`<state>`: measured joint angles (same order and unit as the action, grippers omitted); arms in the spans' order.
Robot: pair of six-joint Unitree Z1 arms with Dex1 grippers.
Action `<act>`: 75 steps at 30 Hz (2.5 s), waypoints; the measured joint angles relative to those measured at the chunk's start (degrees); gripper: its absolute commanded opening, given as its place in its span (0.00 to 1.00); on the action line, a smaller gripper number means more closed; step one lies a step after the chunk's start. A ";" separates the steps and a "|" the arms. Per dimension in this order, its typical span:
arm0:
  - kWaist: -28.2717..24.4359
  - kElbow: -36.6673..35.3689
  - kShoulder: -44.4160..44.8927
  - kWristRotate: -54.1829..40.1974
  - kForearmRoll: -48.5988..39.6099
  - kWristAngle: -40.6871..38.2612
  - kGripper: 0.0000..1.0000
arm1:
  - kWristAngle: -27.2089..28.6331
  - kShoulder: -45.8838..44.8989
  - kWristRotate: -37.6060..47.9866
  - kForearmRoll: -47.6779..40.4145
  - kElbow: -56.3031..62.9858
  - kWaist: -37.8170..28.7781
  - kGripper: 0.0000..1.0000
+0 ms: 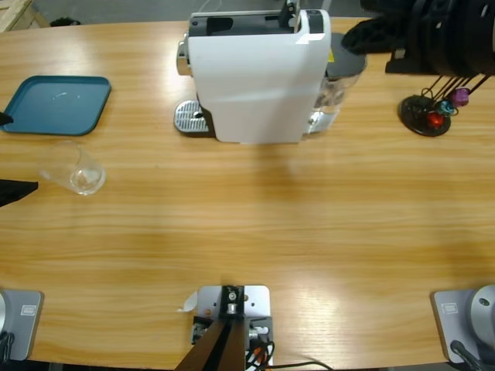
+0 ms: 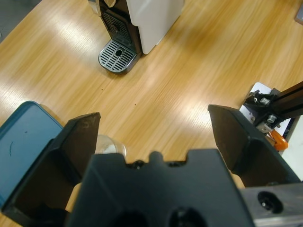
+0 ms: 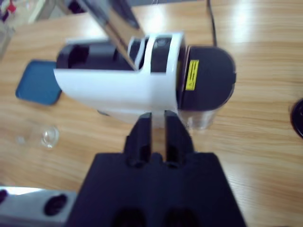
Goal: Pour coffee
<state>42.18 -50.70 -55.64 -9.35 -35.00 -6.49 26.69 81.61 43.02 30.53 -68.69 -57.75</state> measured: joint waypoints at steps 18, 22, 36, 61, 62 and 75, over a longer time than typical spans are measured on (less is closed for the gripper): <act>0.00 5.58 5.49 0.00 -1.26 0.00 1.00 | 3.68 10.89 12.76 -1.01 -15.76 3.41 0.00; 0.00 5.58 5.49 0.00 -1.27 0.00 1.00 | 3.68 11.04 13.87 -1.01 -17.36 3.42 0.00; 0.00 5.58 5.49 0.00 -1.53 0.00 1.00 | 3.61 13.04 18.96 -1.01 -20.87 4.12 0.00; 0.00 5.57 5.39 0.00 -1.79 0.00 1.00 | 0.48 17.44 20.02 -2.37 -24.58 3.25 0.00; 0.00 5.57 5.38 0.00 -1.83 0.00 1.00 | 0.39 17.81 20.09 -2.39 -24.99 3.10 0.00; 0.00 5.57 5.21 0.00 -1.90 0.00 1.00 | -0.15 20.06 20.14 -3.63 -26.28 3.08 0.00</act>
<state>42.19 -45.13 -50.43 -9.35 -36.90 -6.49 26.54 101.67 63.16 26.91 -94.97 -54.67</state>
